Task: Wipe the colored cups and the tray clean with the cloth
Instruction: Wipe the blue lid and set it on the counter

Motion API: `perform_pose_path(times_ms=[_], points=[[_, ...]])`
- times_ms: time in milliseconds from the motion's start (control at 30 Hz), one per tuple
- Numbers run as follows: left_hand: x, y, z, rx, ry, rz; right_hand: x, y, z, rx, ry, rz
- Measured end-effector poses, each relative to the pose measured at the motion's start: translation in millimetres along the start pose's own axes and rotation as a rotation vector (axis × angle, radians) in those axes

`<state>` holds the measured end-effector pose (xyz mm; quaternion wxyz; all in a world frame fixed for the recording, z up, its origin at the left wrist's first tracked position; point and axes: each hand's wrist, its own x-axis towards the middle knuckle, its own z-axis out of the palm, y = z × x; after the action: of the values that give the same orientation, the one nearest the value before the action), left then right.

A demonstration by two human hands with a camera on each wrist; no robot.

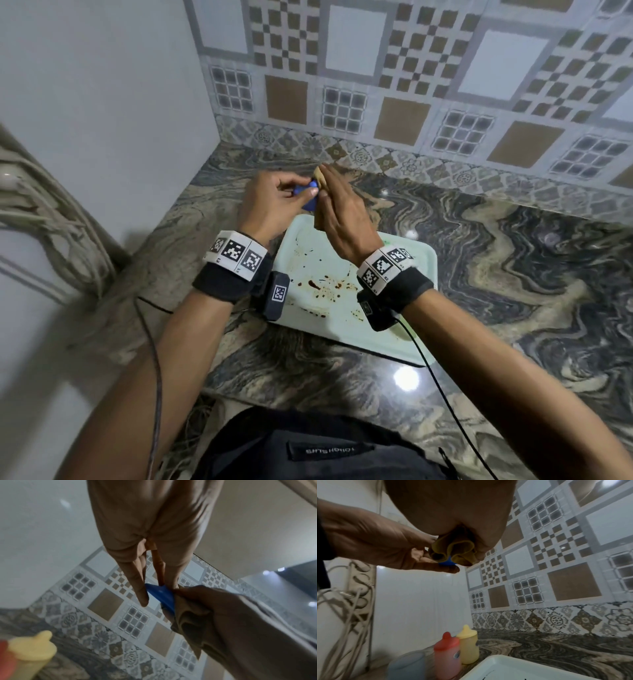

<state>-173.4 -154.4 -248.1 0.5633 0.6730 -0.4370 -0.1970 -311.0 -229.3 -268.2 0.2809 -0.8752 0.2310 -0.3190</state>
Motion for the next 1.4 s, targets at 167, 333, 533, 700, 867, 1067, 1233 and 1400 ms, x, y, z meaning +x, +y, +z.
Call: perform_pose_path(times_ms=[167, 333, 533, 700, 867, 1067, 1233, 1400], points=[[-18.7, -3.7, 3.4, 0.102, 0.082, -0.007, -10.0, 3.7, 1.8, -0.008, -0.094, -0.088], [-31.2, -36.1, -11.9, 0.277, 0.364, -0.109, -20.0, 18.5, 5.4, -0.094, -0.161, -0.135], [-54.7, -86.6, -23.1, 0.38, 0.624, -0.276, -30.4, 28.4, 1.6, -0.123, -0.249, -0.155], [-54.4, -111.0, -24.9, 0.382, 0.679, -0.405, -35.6, 34.9, -3.5, -0.097, -0.296, -0.145], [-53.4, -123.9, -17.5, 0.453, 0.623, -0.446, -39.8, 43.5, -2.6, -0.088, -0.338, -0.123], [-55.3, -128.7, -15.6, 0.52, 0.601, -0.471, -40.0, 48.3, -3.1, -0.078, -0.357, -0.101], [-46.6, -123.7, -21.4, 0.569, 0.533, -0.481, -41.7, 44.3, 0.6, -0.068, -0.366, -0.098], [-40.6, -120.5, -16.3, 0.584, 0.502, -0.483, -40.9, 44.6, 1.3, -0.075, -0.367, -0.094]])
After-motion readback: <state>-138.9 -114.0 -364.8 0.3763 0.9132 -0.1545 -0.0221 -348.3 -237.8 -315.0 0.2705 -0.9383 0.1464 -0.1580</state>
